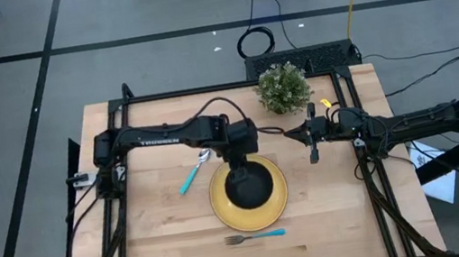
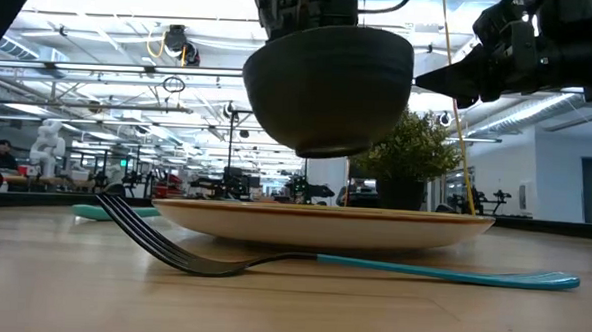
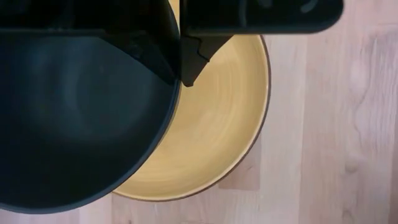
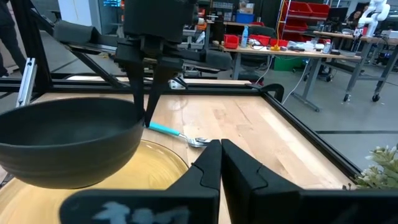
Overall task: Set table place
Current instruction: Put the black bowl on the yellow plate
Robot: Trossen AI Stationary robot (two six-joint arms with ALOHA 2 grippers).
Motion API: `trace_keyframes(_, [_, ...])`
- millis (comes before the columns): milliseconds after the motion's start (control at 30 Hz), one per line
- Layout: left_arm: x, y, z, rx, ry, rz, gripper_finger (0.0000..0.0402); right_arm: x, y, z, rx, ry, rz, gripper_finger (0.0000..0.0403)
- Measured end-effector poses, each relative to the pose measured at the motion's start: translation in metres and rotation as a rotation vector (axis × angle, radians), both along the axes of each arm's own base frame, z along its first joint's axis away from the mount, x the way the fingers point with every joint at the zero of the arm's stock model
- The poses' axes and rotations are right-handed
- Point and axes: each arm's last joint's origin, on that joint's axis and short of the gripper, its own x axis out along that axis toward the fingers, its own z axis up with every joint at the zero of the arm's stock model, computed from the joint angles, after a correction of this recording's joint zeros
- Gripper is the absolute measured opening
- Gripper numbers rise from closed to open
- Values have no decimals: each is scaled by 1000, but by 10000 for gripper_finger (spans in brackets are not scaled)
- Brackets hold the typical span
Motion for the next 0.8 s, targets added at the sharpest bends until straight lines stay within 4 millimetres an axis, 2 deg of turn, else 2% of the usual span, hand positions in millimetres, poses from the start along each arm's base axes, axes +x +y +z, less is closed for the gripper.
trace_keyframes(467, [0, -2, -1, 18, 2, -4, 4, 0, 0, -1, 1, 5, 0, 0])
trace_keyframes(667, [6, -11, -17, 20, 48, -24, 4, 0, 0, -1, 1, 6, 0, 0])
trace_keyframes(800, [8, -16, -21, 49, 51, -27, 4, 0, 0, -1, 1, 6, 0, 0])
